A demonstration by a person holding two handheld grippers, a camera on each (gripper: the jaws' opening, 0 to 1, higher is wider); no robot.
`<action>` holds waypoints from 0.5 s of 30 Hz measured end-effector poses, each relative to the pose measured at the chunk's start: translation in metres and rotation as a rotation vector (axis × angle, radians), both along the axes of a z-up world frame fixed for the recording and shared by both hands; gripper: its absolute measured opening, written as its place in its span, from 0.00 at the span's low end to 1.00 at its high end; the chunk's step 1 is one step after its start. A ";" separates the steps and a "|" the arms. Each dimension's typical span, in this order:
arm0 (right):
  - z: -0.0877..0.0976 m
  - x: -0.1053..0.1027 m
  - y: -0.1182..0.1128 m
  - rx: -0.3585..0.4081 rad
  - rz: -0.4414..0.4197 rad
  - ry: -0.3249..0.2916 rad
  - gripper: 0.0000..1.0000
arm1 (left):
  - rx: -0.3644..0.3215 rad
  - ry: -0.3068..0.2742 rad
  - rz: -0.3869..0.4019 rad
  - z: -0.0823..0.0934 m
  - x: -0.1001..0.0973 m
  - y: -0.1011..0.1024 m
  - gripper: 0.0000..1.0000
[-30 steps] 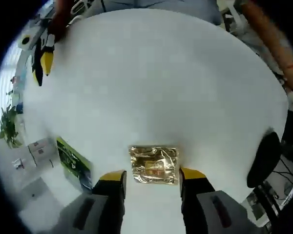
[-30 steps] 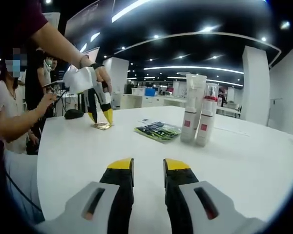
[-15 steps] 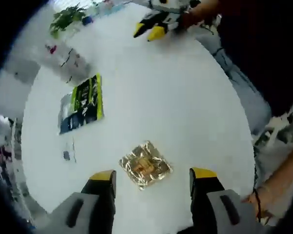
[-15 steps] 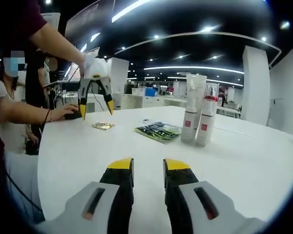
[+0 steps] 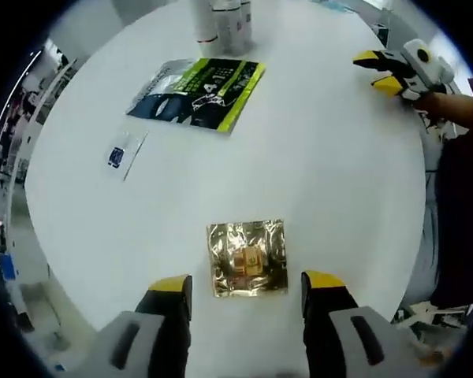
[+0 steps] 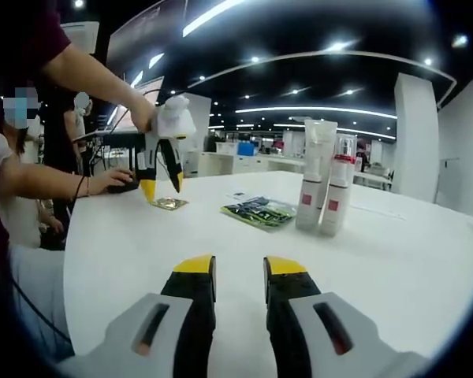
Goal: Arrange the skincare products in the storage area until every visible bottle or jar stands upright without overlapping.
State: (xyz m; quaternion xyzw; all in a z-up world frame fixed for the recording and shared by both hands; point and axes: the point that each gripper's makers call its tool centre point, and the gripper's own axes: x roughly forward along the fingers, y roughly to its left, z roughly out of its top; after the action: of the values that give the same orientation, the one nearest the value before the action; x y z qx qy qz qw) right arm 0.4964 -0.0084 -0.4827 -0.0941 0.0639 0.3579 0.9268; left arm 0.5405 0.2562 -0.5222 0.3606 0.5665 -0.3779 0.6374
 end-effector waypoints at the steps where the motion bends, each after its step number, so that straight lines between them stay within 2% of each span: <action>1: 0.000 0.000 0.000 -0.001 -0.001 0.000 0.23 | 0.006 0.000 0.001 -0.001 0.001 0.000 0.57; 9: -0.002 0.000 0.000 -0.010 0.000 0.006 0.23 | 0.023 0.027 0.022 -0.006 -0.002 -0.004 0.57; 10: -0.002 0.000 0.000 -0.011 0.001 0.007 0.23 | 0.018 0.051 0.025 -0.005 -0.005 -0.005 0.56; 15: -0.003 0.000 0.001 -0.010 0.005 0.010 0.23 | 0.029 0.054 0.030 -0.005 -0.004 -0.005 0.56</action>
State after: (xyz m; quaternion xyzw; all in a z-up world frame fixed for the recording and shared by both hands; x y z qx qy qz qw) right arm 0.4963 -0.0073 -0.4857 -0.0971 0.0704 0.3602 0.9252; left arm 0.5361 0.2509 -0.5276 0.3511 0.5942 -0.3697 0.6221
